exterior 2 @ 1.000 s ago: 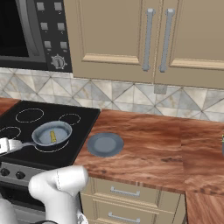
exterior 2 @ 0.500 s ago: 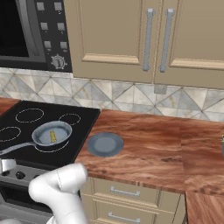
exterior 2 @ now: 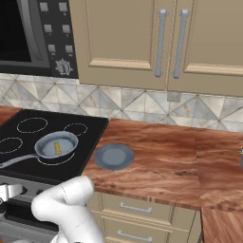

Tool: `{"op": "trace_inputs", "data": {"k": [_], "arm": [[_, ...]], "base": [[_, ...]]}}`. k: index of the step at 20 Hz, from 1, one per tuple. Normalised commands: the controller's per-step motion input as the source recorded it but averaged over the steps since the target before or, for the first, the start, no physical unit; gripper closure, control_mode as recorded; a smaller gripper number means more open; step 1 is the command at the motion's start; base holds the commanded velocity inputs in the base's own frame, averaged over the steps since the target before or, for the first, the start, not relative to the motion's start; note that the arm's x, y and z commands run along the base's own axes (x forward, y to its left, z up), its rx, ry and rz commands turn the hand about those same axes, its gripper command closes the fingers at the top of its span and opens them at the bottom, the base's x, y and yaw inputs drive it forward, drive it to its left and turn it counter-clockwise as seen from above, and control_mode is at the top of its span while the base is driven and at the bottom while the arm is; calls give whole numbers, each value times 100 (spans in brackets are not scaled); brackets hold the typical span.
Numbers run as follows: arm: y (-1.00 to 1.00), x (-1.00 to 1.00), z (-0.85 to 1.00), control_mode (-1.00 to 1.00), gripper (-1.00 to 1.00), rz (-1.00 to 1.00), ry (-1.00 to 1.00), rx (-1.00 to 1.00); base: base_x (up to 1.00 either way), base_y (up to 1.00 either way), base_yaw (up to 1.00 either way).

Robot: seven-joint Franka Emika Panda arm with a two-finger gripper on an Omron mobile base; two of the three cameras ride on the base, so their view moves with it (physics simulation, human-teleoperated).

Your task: Pick up the butter stick and place it in the pan. Then turn on the burner for the pan.

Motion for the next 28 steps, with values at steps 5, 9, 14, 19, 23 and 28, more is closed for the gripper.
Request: {"op": "trace_inputs", "data": {"k": [5, 9, 14, 19, 23, 28], "arm": [[21, 0, -48, -100, -100, -4, -9, 7], [24, 0, -38, -100, -100, -8, -11, 10], [26, 2, -28, -100, -100, -9, -12, 11], [37, 12, -23, -100, -100, -10, -11, 9], [30, 22, -16, -100, -100, -11, -5, 7], [5, 22, -8, -100, -100, -11, 0, 1]], "base": [[0, 0, 0], [0, 0, 0], [0, 0, 0], [0, 0, 0], [0, 0, 0], [0, 0, 0]]}}
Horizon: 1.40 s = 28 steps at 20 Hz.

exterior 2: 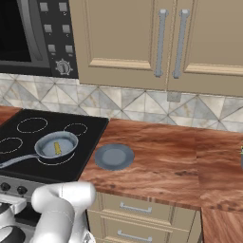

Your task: Pick up the butter stick and place it in the pan. Then turn on the burner for the pan.

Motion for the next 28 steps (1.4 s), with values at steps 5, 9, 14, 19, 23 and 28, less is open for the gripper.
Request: {"op": "trace_inputs", "data": {"k": [5, 9, 14, 19, 23, 28], "arm": [[0, 26, -15, -100, -100, -7, 0, 2], [0, 25, -20, -100, -100, -1, 0, 1], [0, 19, -23, -100, -100, 0, 0, 4], [0, 20, -15, -100, -100, 0, 0, 4], [1, 16, -7, -100, -100, 0, 0, 4], [3, 14, -13, -100, -100, 0, 0, 2]], "base": [[0, 0, 0], [0, 0, 0], [0, 0, 0], [0, 0, 0], [0, 0, 0], [0, 0, 0]]}}
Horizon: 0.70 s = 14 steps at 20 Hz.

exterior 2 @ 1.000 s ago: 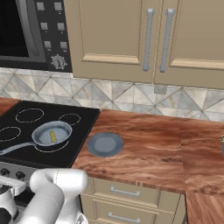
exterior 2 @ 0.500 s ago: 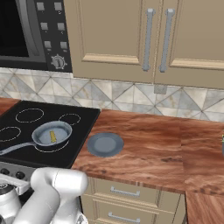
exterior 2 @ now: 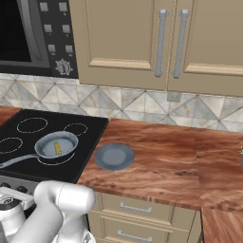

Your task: Pick up the butter stick and place it in the pan. Then turn on the burner for the pan.

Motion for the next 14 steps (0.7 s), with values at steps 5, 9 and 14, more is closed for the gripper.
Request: {"op": "trace_inputs", "data": {"k": [5, 9, 14], "arm": [[6, 15, -19, -100, -100, 0, 0, 2], [14, 13, -18, -100, 100, 0, 0, 1], [10, 15, -12, -100, 100, 0, 0, 2]], "base": [[0, 0, 0], [0, 0, 0], [0, 0, 0]]}}
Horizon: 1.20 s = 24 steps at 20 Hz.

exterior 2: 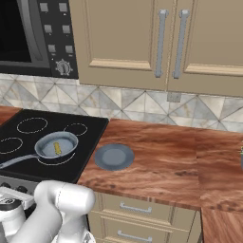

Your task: Pick up the butter stick and place it in the pan. Then turn on the burner for the pan.

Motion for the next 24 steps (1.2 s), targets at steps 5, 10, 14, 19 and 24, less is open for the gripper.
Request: {"op": "trace_inputs", "data": {"k": [5, 10, 14, 19, 24], "arm": [[17, 3, -1, -100, 100, 0, -3, 0], [26, 0, 7, -100, 100, 0, -2, -2], [31, 3, 15, -100, 100, 2, 0, -7], [20, 1, 15, -100, 100, 4, 0, -9], [12, 0, 13, -100, 100, 1, 3, -24]], "base": [[0, 0, 0], [0, 0, 0], [0, 0, 0], [0, 0, 0], [0, 0, 0]]}}
